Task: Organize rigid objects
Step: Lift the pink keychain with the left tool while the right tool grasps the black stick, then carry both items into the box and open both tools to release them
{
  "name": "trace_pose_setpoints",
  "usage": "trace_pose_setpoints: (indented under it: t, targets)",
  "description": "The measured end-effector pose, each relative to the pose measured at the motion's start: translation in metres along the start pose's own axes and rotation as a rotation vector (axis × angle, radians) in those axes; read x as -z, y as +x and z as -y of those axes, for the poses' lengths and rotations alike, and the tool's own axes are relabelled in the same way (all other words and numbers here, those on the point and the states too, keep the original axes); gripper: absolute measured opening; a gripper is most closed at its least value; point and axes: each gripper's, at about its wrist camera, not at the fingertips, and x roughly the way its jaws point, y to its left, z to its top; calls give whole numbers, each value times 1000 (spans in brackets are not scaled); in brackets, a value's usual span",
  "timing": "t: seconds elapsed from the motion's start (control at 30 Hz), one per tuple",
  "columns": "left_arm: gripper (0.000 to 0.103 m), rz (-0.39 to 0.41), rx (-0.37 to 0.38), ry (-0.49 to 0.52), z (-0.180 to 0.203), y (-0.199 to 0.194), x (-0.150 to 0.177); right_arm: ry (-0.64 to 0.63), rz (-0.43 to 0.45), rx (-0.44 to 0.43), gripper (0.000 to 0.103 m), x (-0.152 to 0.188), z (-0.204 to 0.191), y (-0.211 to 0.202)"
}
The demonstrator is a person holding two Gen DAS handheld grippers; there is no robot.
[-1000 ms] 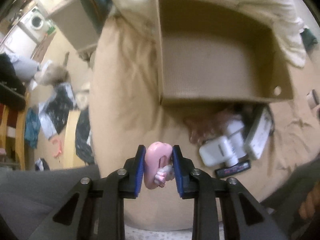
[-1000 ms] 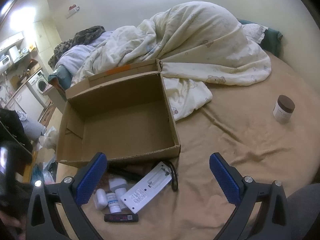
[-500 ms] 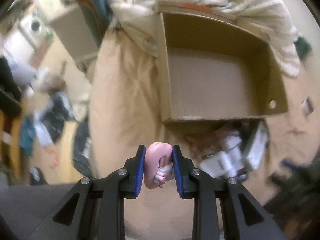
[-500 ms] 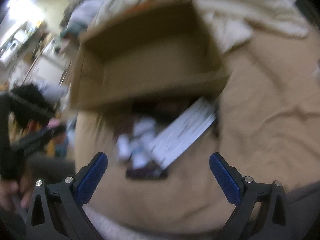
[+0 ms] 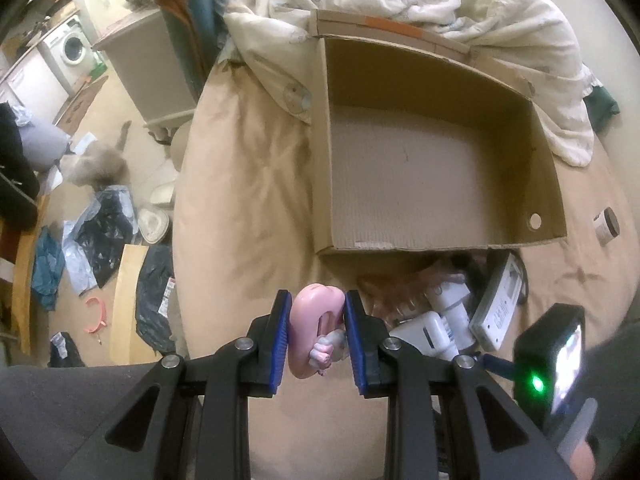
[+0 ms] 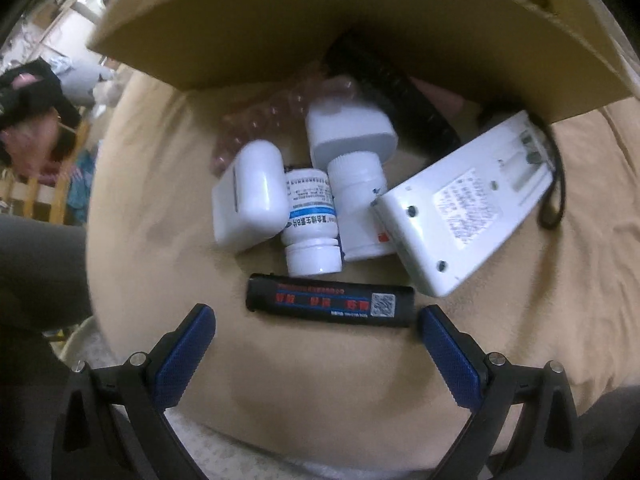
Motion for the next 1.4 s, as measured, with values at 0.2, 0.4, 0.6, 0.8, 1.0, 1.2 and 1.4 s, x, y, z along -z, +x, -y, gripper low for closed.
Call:
trace_pose_setpoints:
  t: [0.2,0.4,0.6,0.8,1.0,1.2,1.4]
  targets:
    - [24,-7,14,8,3,0,2,-64,23,85,102,2,-23,14]
    - [24,-5,-19,-11,0,3,3,-99,53,82,87,7,-40,11]
    - [24,9,-48,-19,-5,1,6,-115,40,2,87,21,-58,2]
    - [24,22,-53,-14,-4,-2,7,-76,67,-80,87,32,-54,-23]
    - [24,94,-32,33,6,-21,6,-13,141,-125,87,21,-30,-51]
    - [24,164,1,68,21,-49,-12,7,262,-104,87,10,-8,-89]
    - [24,236,27,96,39,-69,-49,7,390,-81,87,-13,34,-139]
